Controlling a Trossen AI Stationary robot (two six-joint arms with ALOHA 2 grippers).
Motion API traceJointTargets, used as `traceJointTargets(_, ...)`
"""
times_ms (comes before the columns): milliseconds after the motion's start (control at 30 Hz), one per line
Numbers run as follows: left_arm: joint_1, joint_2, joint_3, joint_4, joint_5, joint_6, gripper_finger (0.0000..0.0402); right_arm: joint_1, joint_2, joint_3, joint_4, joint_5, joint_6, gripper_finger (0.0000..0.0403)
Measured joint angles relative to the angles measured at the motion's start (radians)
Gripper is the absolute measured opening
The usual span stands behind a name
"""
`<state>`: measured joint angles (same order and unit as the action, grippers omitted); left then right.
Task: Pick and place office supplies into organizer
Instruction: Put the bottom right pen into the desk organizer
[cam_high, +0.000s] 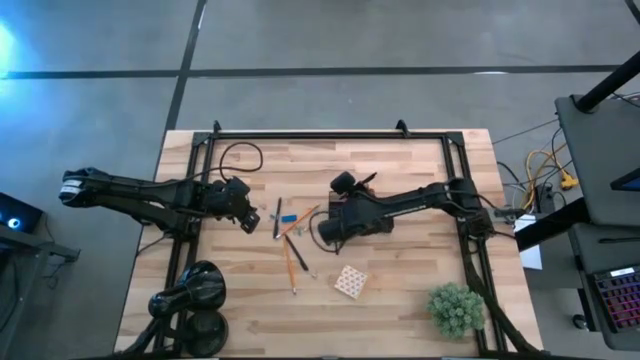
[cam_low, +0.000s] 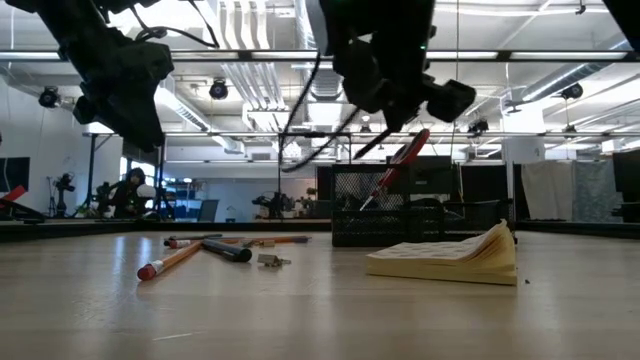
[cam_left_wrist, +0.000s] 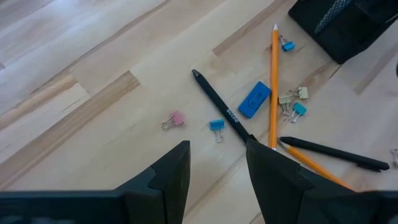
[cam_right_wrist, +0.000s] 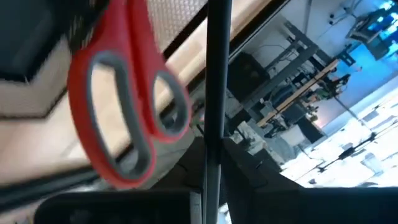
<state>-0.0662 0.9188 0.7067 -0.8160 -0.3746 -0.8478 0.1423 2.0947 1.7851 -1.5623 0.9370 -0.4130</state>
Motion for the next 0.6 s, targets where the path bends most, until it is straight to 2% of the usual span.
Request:
traceJointTargets(167, 0.000, 0.001, 0.000, 0.000, 0.002, 0.022, 0.0143, -0.019, 0.052, 0.075, -0.008, -0.130, 0.061, 0.0032)
traceJointTargets(300, 0.000, 0.001, 0.000, 0.000, 0.003, 0.025, 0.0143, -0.032, 0.071, 0.099, -0.007, -0.118, 0.065, 0.0054)
traceJointTargets(600, 0.000, 0.000, 0.000, 0.000, 0.004, 0.047, 0.0143, -0.034, 0.063, 0.104, -0.009, -0.174, 0.116, 0.0095)
